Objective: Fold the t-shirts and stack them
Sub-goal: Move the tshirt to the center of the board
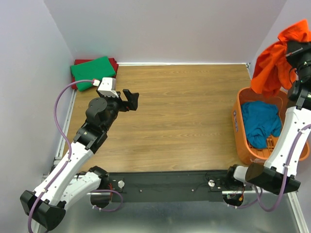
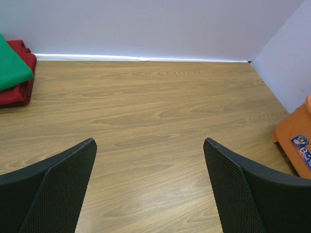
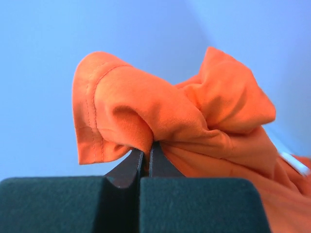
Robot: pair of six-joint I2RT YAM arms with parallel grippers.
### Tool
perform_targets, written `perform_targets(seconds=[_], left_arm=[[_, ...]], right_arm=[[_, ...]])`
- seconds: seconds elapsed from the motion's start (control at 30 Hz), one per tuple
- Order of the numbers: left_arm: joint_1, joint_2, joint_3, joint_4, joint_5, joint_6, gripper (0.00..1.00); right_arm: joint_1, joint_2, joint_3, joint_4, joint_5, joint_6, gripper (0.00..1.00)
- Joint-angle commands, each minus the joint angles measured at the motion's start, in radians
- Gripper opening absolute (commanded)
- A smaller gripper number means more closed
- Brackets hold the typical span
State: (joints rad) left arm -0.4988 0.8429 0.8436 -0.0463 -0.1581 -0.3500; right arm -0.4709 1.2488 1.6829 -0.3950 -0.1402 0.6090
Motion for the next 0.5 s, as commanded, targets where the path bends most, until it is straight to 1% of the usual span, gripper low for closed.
perform_targets(seconds=[0.0, 0.07, 0.1, 0.17, 0.23, 0.27, 0.3, 0.33, 0.37, 0.43, 0.47], left_arm=[[0.003, -0.005, 0.018, 0.006, 0.015, 0.000, 0.98], [0.003, -0.008, 0.014, 0.006, 0.009, 0.000, 0.98], [0.003, -0.008, 0.014, 0.006, 0.006, 0.000, 0.98], [0.008, -0.004, 0.018, 0.006, 0.005, -0.004, 0.98], [0.016, 0.007, 0.022, 0.006, 0.017, -0.006, 0.99], [0.025, 0.008, 0.022, 0.005, 0.022, -0.010, 0.98], [0.029, 0.010, 0.023, 0.005, 0.026, -0.014, 0.98], [0.035, 0.009, 0.022, 0.003, 0.031, -0.017, 0.98], [0.046, 0.008, 0.018, 0.003, 0.031, -0.021, 0.98], [0.054, 0.002, 0.018, 0.005, 0.025, -0.023, 0.98], [0.055, 0.002, 0.020, 0.005, 0.020, -0.024, 0.98]], right_arm=[[0.023, 0.051, 0.086, 0.036, -0.303, 0.043, 0.01], [0.037, 0.044, 0.090, 0.060, -0.337, 0.060, 0.01], [0.050, 0.040, 0.090, 0.102, -0.393, 0.080, 0.01], [0.133, 0.038, 0.104, 0.114, -0.403, 0.083, 0.01], [0.220, 0.038, 0.110, 0.120, -0.368, 0.068, 0.01], [0.310, 0.041, 0.109, 0.122, -0.355, 0.060, 0.01], [0.352, 0.044, 0.103, 0.134, -0.342, 0.057, 0.01], [0.442, 0.057, 0.080, 0.139, -0.334, 0.054, 0.01], [0.495, 0.061, 0.068, 0.140, -0.317, 0.032, 0.01], [0.595, 0.078, 0.032, 0.142, -0.236, 0.002, 0.01], [0.688, 0.102, -0.007, 0.142, -0.204, -0.012, 0.01]])
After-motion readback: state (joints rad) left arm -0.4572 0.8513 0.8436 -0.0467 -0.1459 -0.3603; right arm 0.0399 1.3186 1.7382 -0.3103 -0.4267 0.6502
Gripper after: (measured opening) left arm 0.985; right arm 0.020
